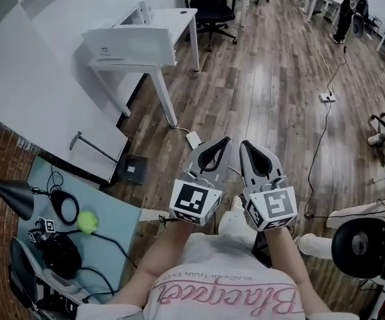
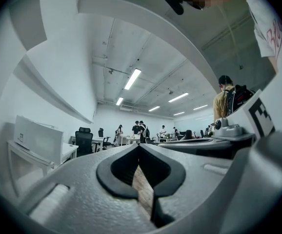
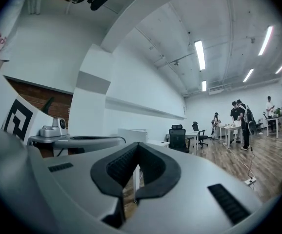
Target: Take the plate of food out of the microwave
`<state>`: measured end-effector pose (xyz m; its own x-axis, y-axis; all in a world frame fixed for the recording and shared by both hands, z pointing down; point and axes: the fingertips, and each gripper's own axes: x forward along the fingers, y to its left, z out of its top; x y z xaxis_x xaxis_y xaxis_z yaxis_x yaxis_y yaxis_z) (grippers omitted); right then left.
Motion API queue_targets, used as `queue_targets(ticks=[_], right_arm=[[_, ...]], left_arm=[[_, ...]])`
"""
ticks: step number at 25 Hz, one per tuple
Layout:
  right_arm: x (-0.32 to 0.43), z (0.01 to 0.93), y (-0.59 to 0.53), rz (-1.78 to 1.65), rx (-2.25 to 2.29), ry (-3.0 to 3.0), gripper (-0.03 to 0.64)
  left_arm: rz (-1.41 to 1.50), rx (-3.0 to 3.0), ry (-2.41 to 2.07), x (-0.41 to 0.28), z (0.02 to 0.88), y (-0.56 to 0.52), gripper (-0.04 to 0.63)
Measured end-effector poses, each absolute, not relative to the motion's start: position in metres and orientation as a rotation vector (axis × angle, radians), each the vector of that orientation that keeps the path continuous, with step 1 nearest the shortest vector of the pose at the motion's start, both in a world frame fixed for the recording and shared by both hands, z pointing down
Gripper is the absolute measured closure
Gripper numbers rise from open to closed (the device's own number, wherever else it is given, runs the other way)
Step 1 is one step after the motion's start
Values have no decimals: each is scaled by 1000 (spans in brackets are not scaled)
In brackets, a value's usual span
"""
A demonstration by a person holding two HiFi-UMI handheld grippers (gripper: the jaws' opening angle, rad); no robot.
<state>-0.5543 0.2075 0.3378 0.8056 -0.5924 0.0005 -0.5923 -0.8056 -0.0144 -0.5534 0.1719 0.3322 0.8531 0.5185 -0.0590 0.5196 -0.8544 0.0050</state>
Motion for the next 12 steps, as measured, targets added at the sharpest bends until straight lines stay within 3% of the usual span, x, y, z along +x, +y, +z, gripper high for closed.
queue_targets(ticks=[12], right_arm=[[-441, 340, 267, -33, -2925, 1047, 606]], left_arm=[[-80, 2996, 806, -439, 331, 237, 589]])
